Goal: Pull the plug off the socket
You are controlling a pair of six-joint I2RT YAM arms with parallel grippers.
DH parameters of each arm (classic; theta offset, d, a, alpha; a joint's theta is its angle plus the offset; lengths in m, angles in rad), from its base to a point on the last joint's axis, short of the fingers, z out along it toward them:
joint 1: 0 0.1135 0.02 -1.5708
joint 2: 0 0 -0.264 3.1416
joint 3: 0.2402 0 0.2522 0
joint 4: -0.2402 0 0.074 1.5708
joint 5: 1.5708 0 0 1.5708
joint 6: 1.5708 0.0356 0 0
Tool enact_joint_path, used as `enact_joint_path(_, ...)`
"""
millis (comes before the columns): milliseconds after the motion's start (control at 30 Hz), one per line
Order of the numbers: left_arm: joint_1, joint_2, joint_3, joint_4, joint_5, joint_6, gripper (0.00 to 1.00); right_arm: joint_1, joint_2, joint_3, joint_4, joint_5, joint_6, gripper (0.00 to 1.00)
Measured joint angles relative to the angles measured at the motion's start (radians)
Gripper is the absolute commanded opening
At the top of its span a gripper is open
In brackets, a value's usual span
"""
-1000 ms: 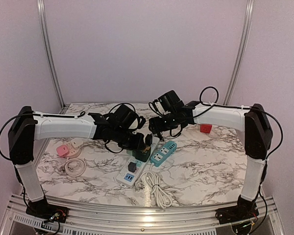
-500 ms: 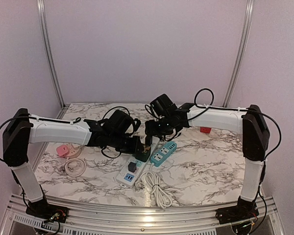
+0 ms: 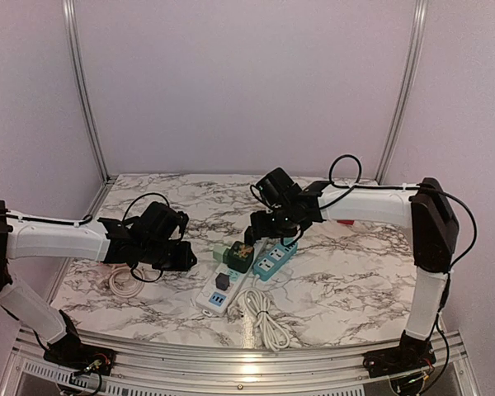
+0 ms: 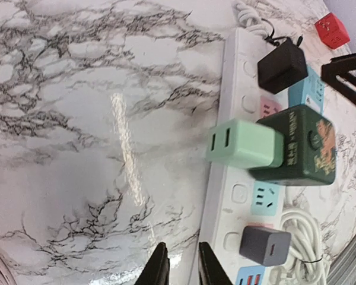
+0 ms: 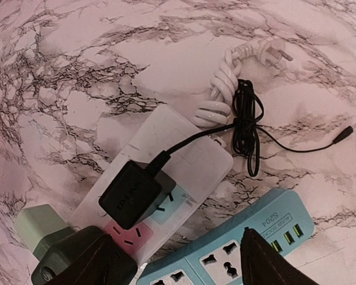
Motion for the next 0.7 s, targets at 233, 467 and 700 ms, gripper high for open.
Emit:
enact_joint_path(233, -0.024, 0.044, -0.114, 0.010, 0.020, -0.035, 0.13, 0.000, -0.033, -0.003, 0.000, 0.013, 0.000, 0.71)
enact_joint_path(467, -0.118, 0.156, -0.101, 0.054, 0.029, -0.072, 0.11, 0.000, -0.077, -0.043, 0.002, 0.023, 0.000, 0.71)
enact_joint_path(700, -0.208, 0.269, 0.032, 0.056, 0.040, -0.096, 0.11, -0.018, -0.143, -0.124, 0.007, 0.023, -0.005, 0.72)
